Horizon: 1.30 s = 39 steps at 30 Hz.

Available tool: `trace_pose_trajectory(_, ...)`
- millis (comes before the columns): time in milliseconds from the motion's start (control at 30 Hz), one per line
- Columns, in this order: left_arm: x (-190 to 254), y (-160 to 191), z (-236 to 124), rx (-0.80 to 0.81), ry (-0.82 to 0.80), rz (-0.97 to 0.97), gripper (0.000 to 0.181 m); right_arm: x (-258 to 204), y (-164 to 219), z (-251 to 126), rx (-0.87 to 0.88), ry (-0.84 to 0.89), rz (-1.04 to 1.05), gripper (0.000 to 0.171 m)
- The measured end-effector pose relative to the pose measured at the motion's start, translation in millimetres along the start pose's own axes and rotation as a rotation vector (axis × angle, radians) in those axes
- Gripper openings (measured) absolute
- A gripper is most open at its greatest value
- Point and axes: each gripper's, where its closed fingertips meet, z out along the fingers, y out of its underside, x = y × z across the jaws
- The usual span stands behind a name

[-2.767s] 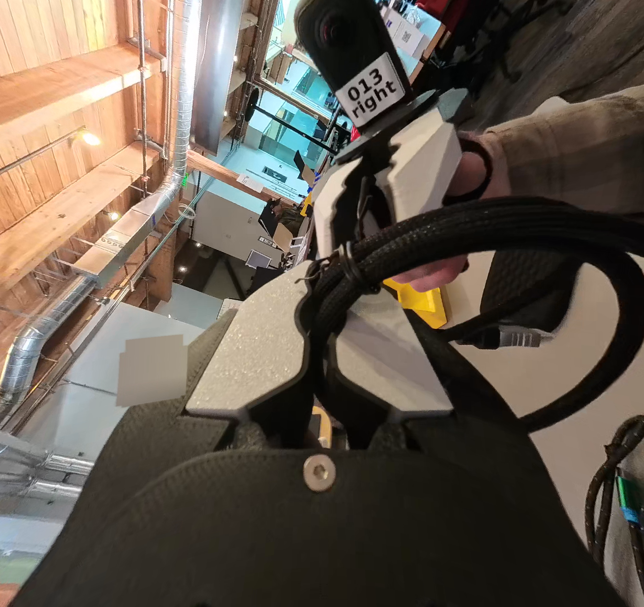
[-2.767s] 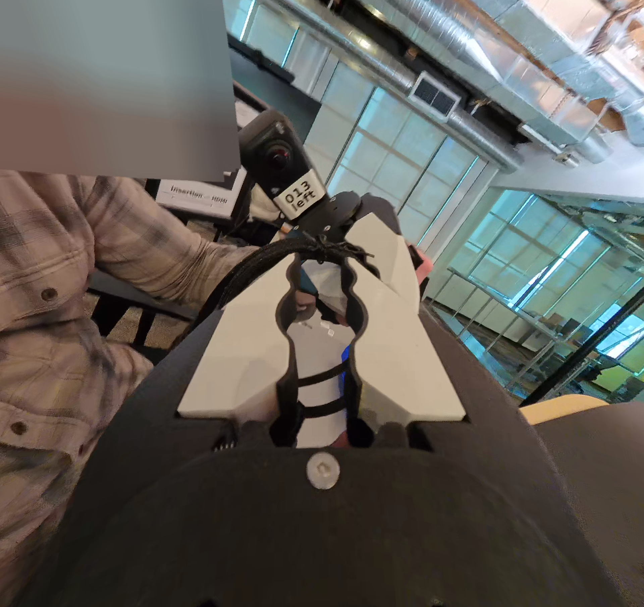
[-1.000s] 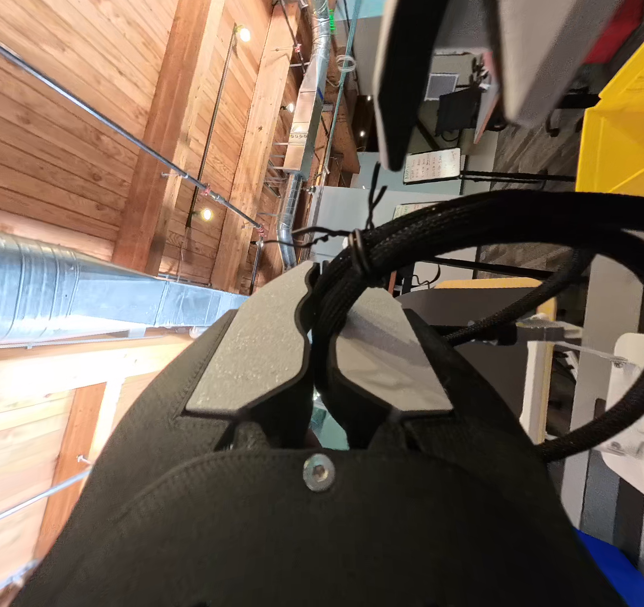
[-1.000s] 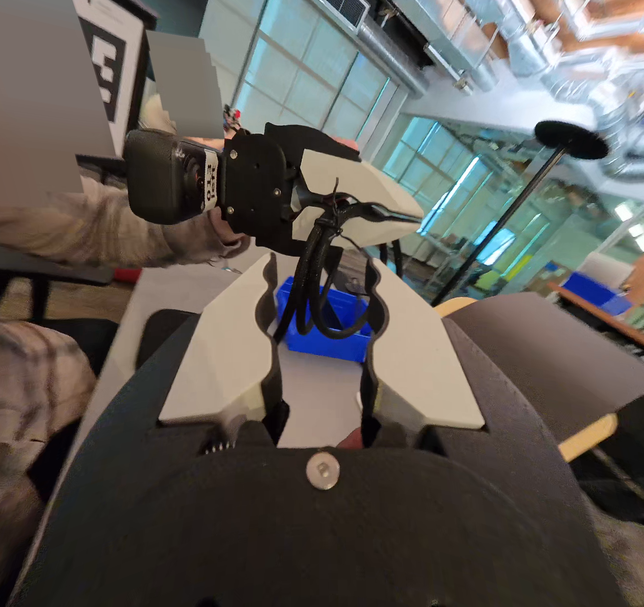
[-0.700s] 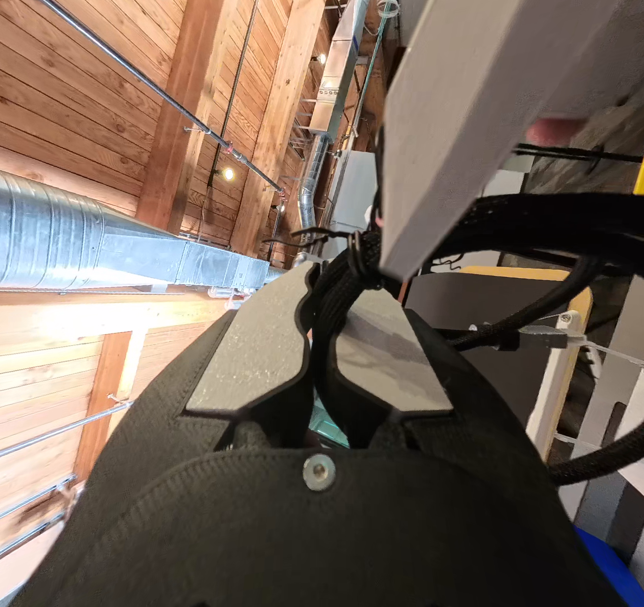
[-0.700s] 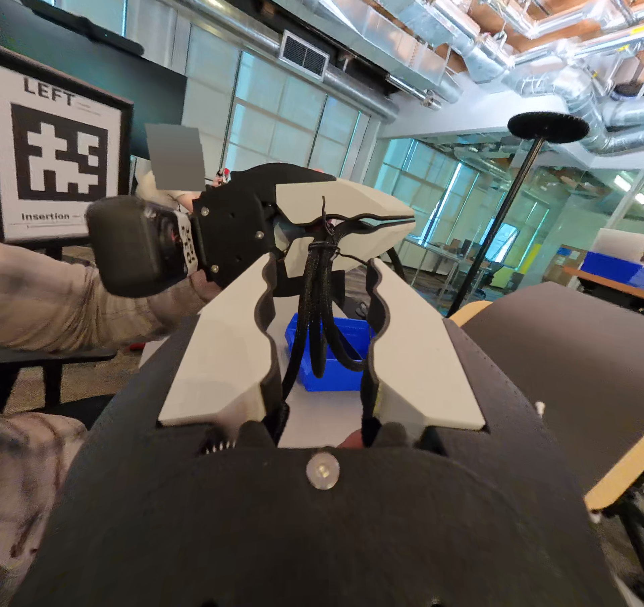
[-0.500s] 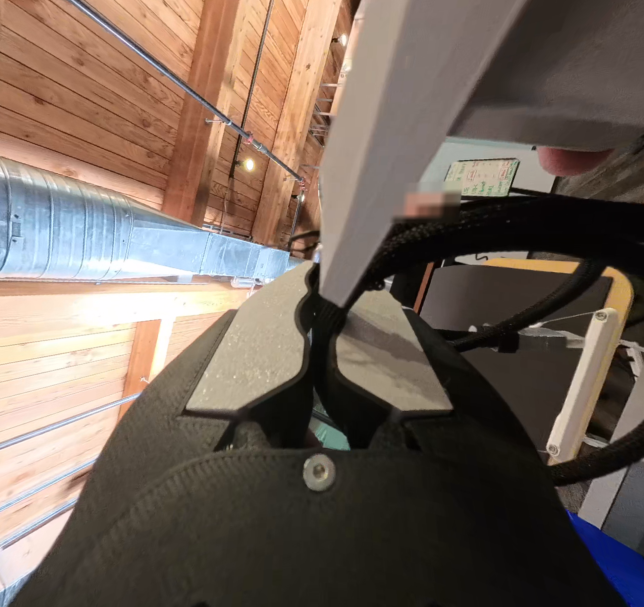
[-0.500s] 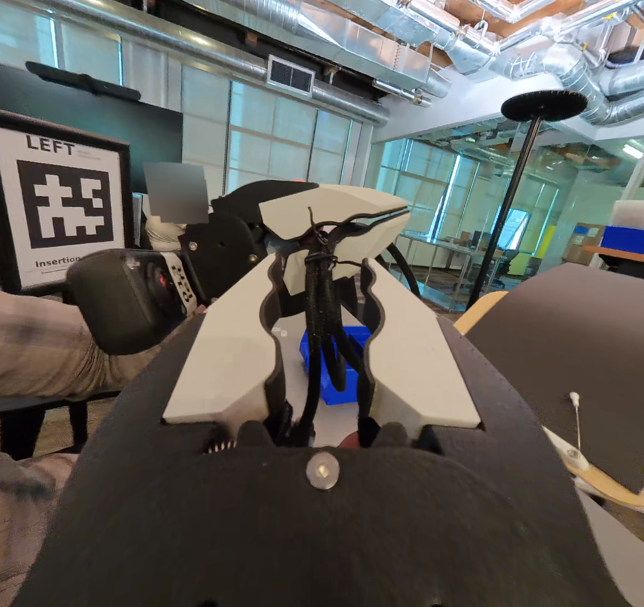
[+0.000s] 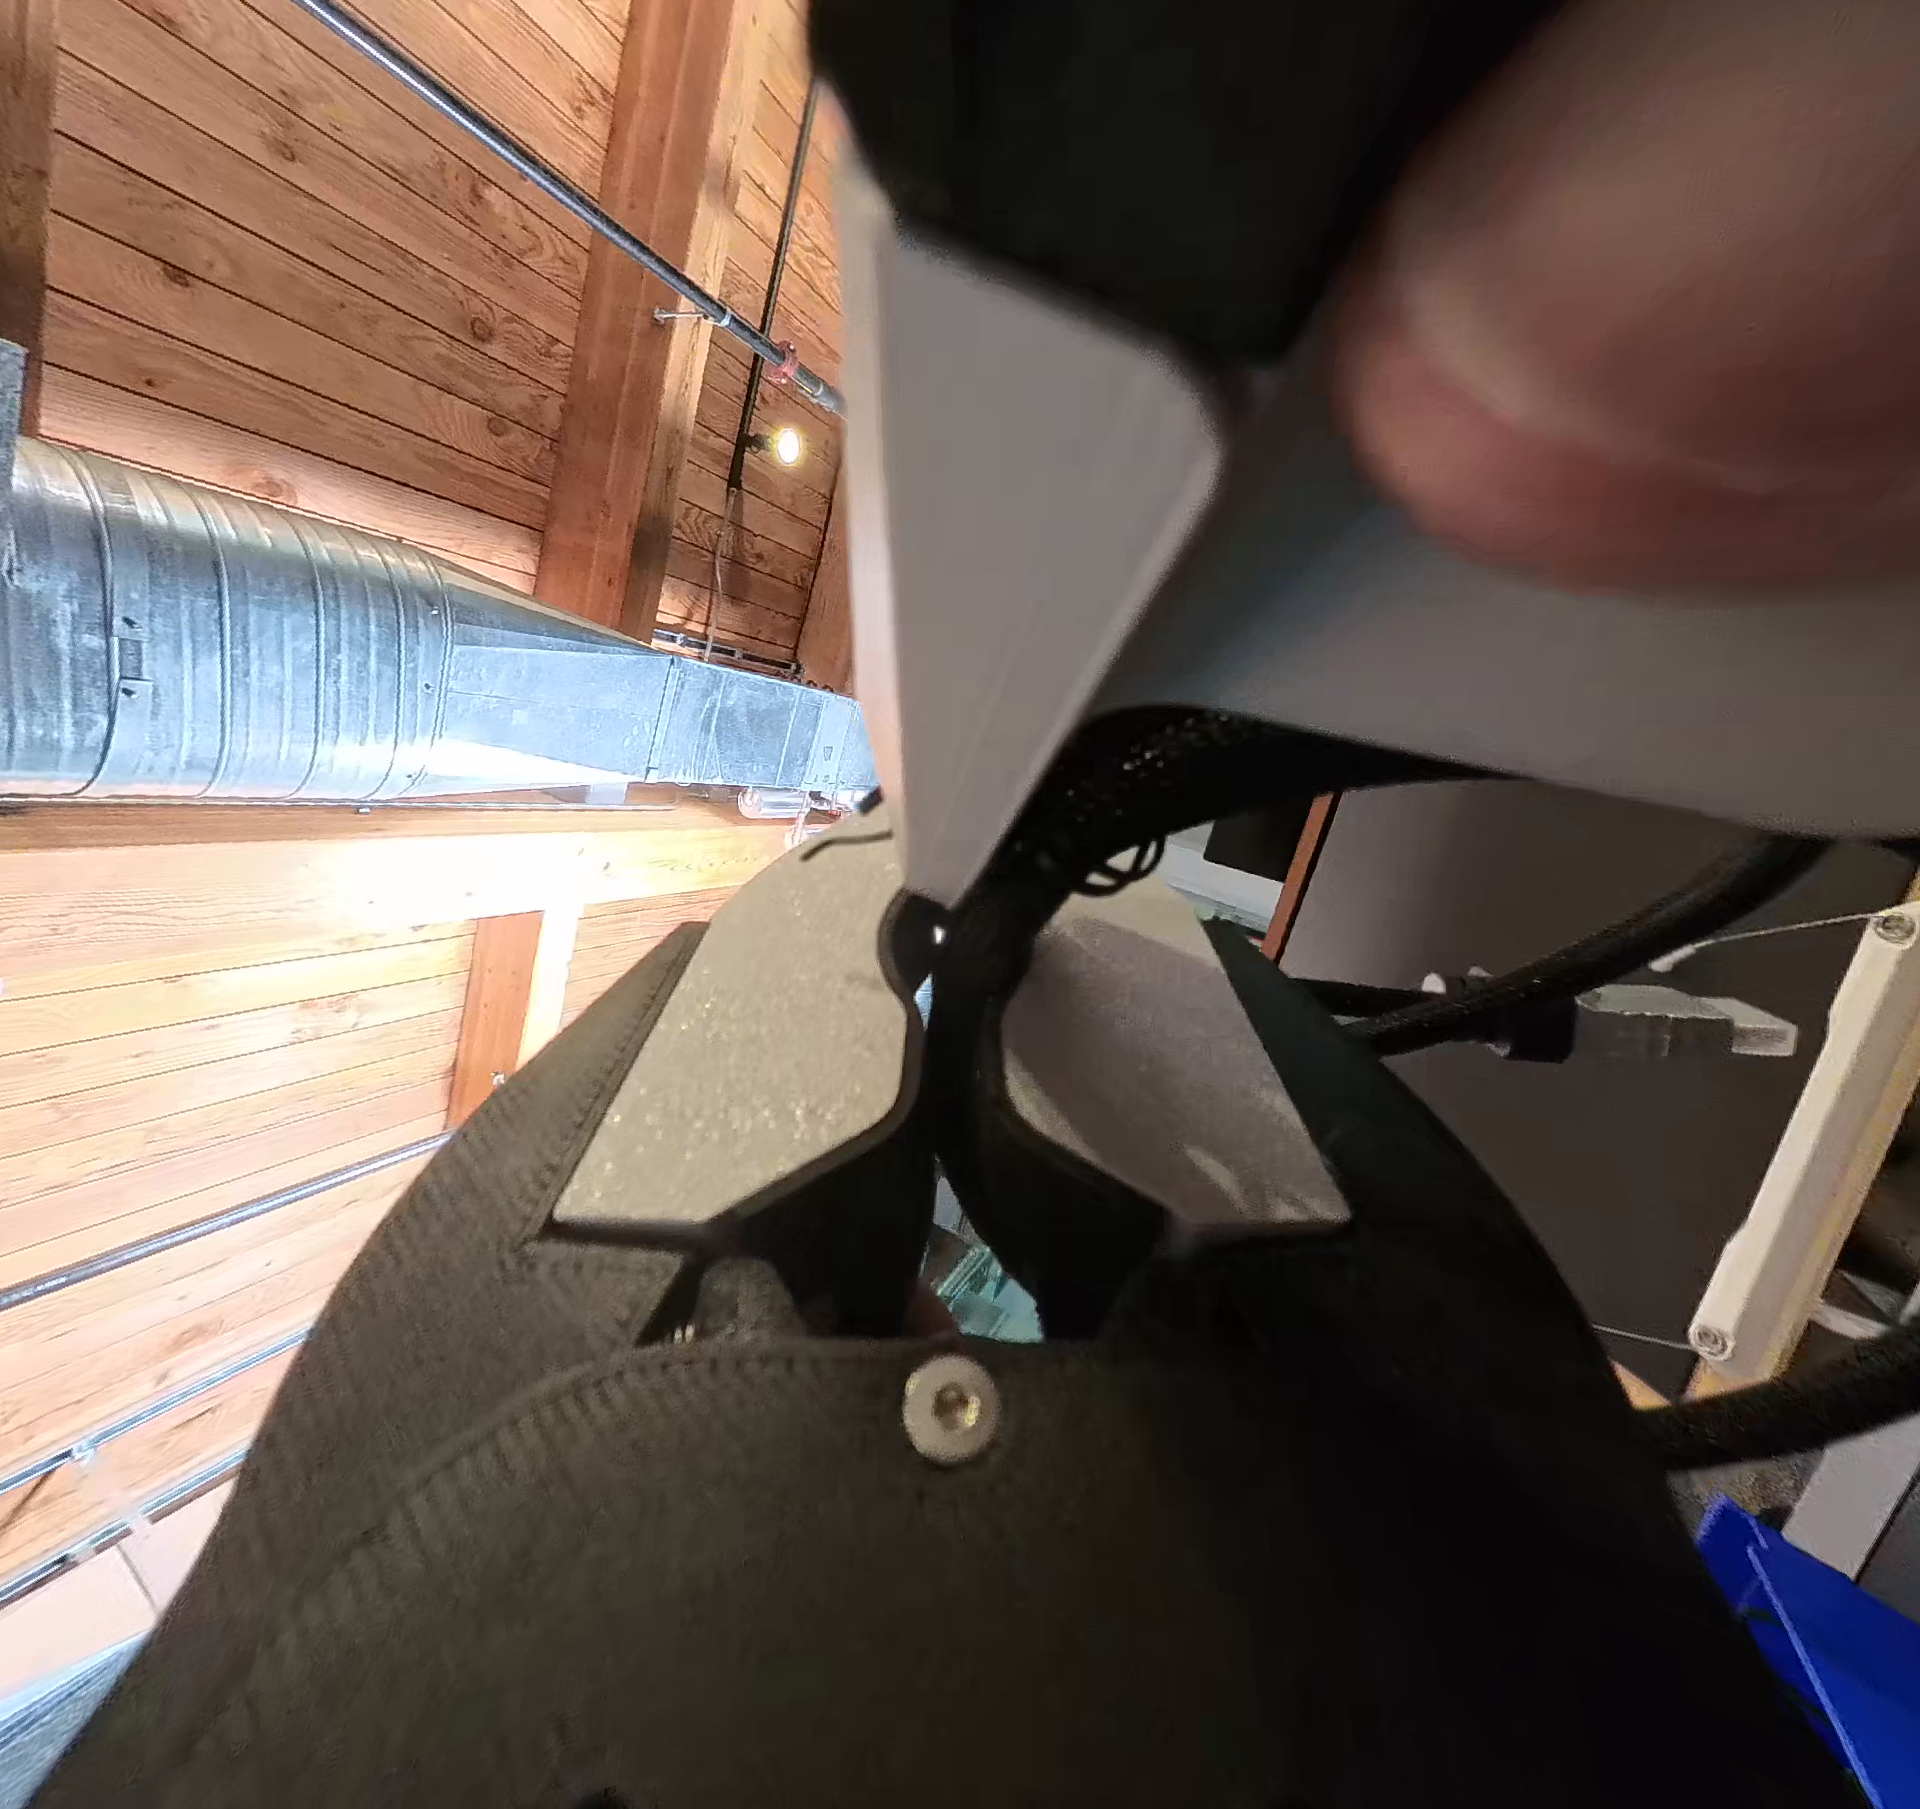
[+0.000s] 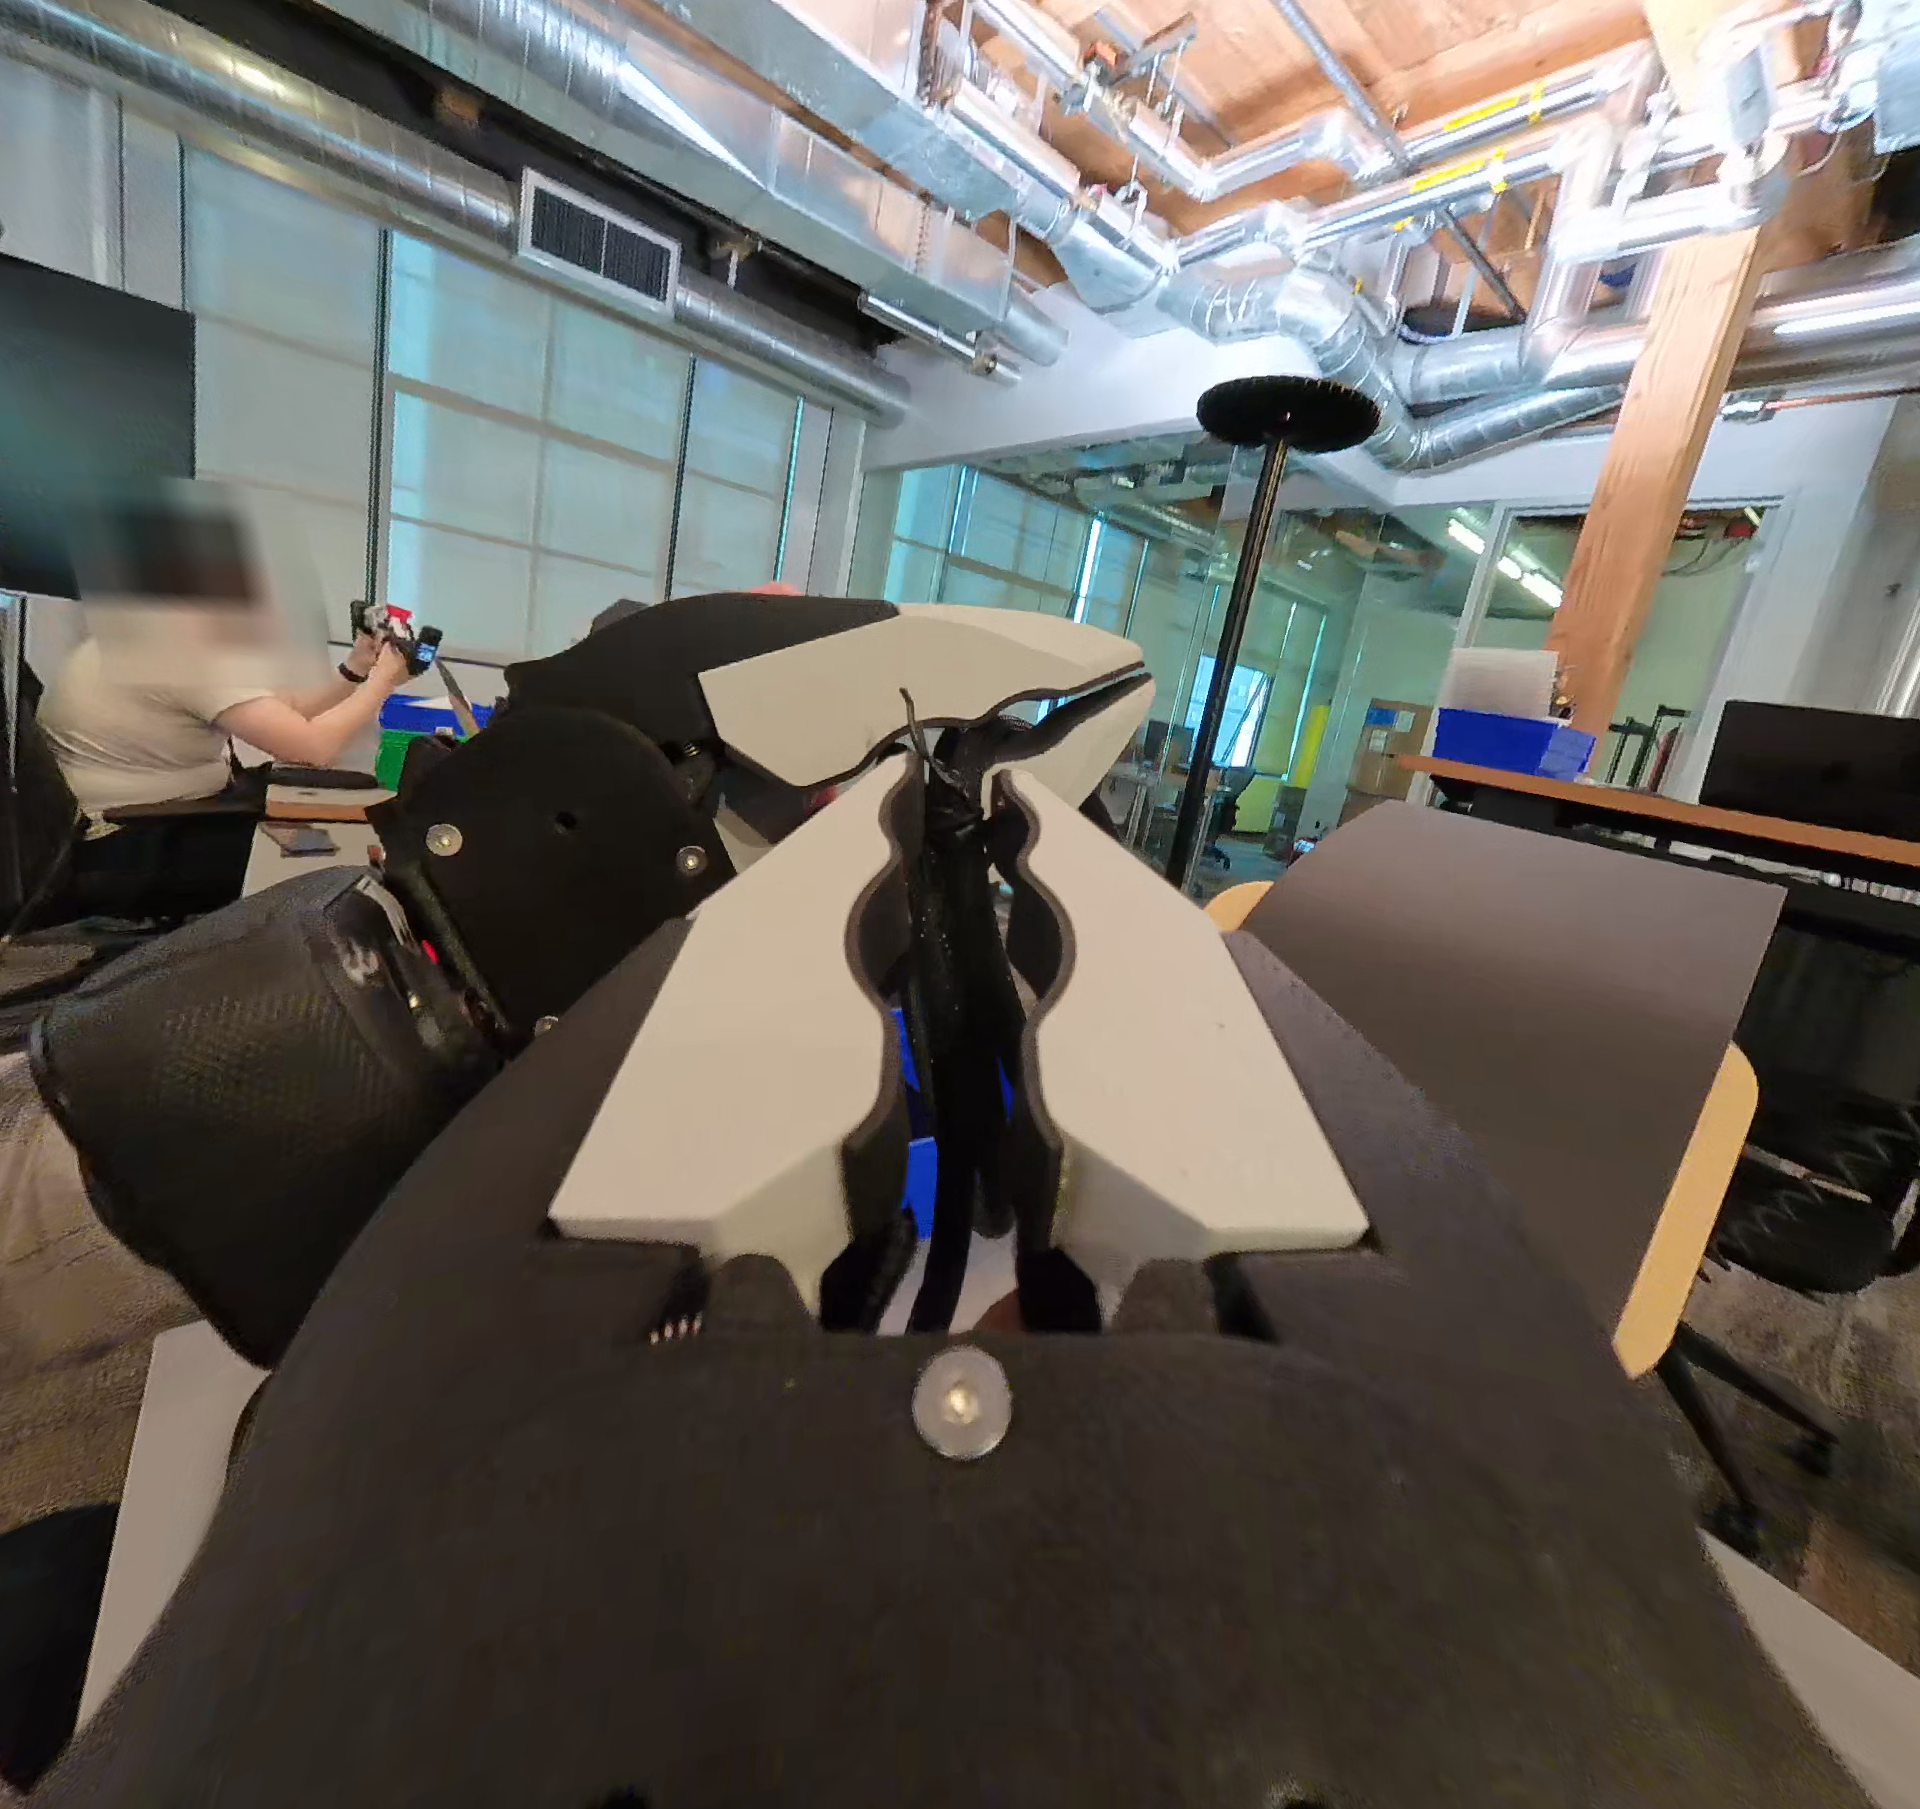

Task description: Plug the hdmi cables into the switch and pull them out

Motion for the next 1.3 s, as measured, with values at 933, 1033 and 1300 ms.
trace_pose_trajectory(933,54.1,-63.4,-72.6,0.557,0.907,-0.463,0.001,-51.4,0.5,-76.6,-0.036,-0.481,-0.387,0.038)
trace_pose_trajectory(1033,59.4,-73.0,-87.9,0.616,0.999,-0.457,0.001,-61.5,5.8,-71.5,-0.038,-0.530,-0.366,0.040)
trace_pose_trajectory(1300,72.8,-85.2,-106.8,0.694,1.125,-0.469,0.001,-74.3,9.7,-72.8,0.033,-0.675,-0.234,0.013)
